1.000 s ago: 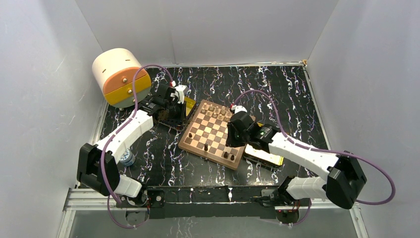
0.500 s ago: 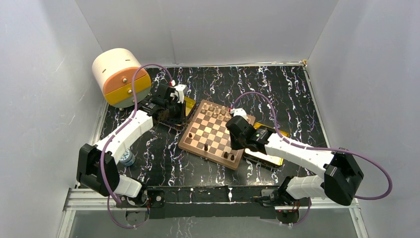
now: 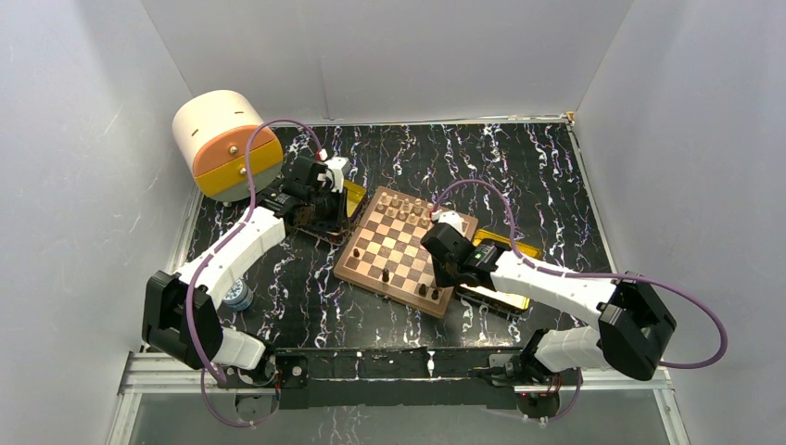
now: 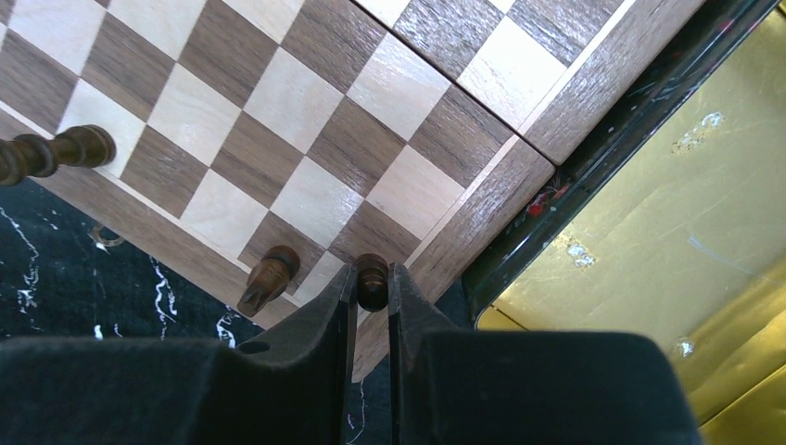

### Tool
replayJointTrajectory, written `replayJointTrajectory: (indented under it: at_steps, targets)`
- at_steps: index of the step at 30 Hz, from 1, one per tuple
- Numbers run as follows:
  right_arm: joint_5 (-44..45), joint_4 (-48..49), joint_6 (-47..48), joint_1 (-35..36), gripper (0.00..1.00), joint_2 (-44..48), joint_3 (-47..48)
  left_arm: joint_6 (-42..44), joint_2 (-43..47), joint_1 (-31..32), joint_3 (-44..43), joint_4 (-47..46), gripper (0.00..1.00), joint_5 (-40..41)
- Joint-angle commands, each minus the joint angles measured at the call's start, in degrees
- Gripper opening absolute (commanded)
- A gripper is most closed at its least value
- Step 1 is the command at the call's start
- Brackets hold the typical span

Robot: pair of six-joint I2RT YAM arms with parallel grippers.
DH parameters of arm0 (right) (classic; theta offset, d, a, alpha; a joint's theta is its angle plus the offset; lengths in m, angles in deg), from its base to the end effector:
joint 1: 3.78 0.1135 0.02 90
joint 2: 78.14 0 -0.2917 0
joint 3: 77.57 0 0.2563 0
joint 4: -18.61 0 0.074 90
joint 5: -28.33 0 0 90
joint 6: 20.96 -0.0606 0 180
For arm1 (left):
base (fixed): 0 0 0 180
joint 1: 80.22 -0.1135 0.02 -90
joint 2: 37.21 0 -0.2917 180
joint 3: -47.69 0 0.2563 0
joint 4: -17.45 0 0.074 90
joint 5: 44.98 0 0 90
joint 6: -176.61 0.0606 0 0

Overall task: Set up the chess pieces on the board
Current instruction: Place the chess piece on the chessboard.

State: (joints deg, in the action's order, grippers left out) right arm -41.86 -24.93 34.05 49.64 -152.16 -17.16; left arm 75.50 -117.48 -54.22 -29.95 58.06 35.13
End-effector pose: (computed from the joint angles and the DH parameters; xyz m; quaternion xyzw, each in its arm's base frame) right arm 0.1714 0.1964 0.2236 -0.1033 0.9405 0.0759 0.3147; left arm 0.2868 -0.1514 0.2977 0.1524 0.9023 -0.2008 0.3496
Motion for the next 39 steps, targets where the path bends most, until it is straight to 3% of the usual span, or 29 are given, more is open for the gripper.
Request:
replayJointTrajectory:
  at_steps: [1,22,39]
  targets:
    - [1.52,0.67,-1.40,0.48,0.19,-0.07,-0.70,0.13,2.66,-0.06,-1.18,0.60,0.03,0.02]
    - [3.20,3.43,-1.06,0.54,0.25,-3.36,0.00,0.13,2.21,-0.01,-1.65,0.71,0.03,-0.57]
    - [2.57,2.60,-2.02,0.55,0.43,-1.20,1.50,-0.67,1.15,-0.05,-4.52,2.99,0.04,-4.17]
